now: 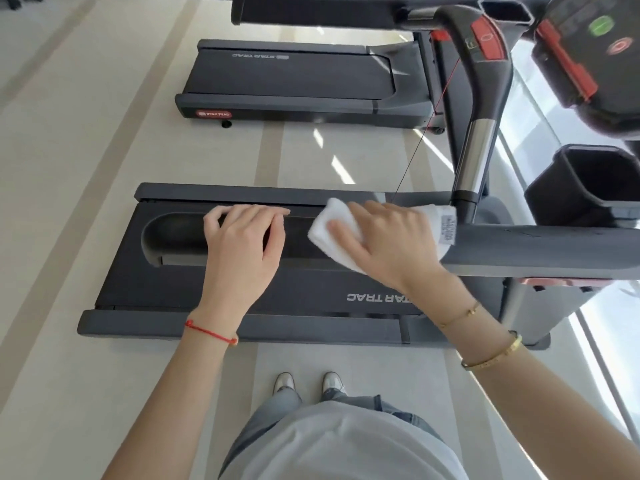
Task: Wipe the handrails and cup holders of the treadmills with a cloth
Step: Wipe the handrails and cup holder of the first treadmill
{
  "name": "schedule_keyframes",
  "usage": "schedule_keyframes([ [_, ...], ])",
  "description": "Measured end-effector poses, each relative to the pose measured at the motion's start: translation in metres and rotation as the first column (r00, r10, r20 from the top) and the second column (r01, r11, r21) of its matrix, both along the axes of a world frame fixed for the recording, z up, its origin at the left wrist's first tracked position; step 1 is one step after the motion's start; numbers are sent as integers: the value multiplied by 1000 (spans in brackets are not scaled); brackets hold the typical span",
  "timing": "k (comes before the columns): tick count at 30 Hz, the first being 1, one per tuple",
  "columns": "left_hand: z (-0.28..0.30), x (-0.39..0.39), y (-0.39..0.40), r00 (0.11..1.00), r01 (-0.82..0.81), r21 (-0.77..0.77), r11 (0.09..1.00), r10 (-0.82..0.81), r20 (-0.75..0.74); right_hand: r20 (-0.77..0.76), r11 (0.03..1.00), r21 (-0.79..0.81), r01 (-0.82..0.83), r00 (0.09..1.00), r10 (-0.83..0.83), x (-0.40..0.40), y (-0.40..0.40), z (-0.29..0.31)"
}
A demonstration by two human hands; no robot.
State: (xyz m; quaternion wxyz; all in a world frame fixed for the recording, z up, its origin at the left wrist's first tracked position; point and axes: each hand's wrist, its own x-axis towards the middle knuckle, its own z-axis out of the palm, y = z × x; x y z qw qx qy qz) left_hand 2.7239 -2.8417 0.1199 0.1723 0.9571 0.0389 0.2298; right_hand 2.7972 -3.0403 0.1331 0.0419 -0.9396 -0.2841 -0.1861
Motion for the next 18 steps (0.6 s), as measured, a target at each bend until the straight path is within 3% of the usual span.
schedule_keyframes([
  [6, 2, -13, 26, 998, -57, -56, 997, 58, 17, -2, 972, -43, -229, 973, 229, -13, -4, -12],
  [9, -2, -21, 46, 997, -79, -46, 996, 79, 8, 81, 998, 52, -42, 996, 38, -11, -19, -13],
  [12, -5, -26, 64, 996, -82, -84, 993, 84, 26, 75, 985, 142, 98, 991, -110, -9, 17, -6],
  [18, -9, -36, 98, 999, -42, -185, 982, 47, 23, 0, 991, 79, -104, 995, 104, -35, 119, -12],
])
